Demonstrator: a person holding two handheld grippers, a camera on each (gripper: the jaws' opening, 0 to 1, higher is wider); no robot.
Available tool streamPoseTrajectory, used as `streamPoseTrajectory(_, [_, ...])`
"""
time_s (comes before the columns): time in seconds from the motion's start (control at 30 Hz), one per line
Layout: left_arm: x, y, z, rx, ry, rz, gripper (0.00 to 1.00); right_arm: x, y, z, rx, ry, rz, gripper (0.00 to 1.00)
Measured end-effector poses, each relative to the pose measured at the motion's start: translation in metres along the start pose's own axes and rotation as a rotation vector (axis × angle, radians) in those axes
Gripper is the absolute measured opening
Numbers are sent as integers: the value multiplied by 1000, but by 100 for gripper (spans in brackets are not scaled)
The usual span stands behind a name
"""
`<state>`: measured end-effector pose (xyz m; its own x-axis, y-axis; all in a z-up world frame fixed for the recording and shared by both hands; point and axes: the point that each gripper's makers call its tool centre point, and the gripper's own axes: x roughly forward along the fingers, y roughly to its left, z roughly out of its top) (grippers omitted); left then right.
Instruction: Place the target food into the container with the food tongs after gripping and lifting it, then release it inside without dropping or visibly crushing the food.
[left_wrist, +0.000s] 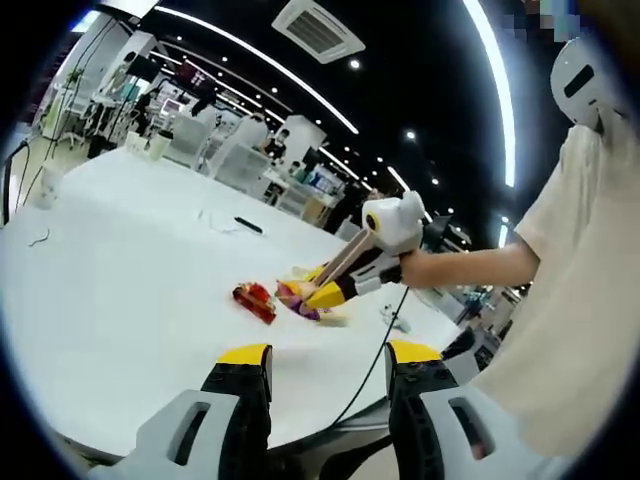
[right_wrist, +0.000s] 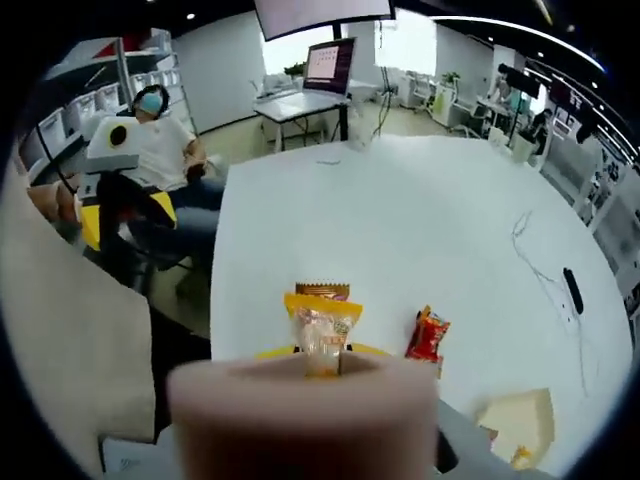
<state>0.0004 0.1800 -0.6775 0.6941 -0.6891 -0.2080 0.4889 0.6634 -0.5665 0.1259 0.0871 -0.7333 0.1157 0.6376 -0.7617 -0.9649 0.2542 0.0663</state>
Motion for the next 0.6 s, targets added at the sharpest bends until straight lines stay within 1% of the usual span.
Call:
streamPoseTrajectory(0.1, [3,0,3,6,-7,-8,45,-9,-9,-1,9,2,-23,16])
streamPoseTrajectory(0.17, [6,-1,4,2,-7,-13,45,-12,-12,0,10,-2,-31,16])
streamPoseTrajectory(0.23, [10,-3,2,7,6,-24,45,-17,-18,2,36,-24,-48,16])
streamPoseTrajectory(0.3, [16,-7,2,18,24,-41,45,-22,-24,3,85,-58,-50,16])
streamPoseTrajectory(0.4, [19,-8,4,24,27,-52,45,-27,-28,1,90,-59,-64,16])
streamPoseTrajectory(0.6, [28,-11,7,33,32,-75,45,-41,-43,-4,122,-76,-107,16])
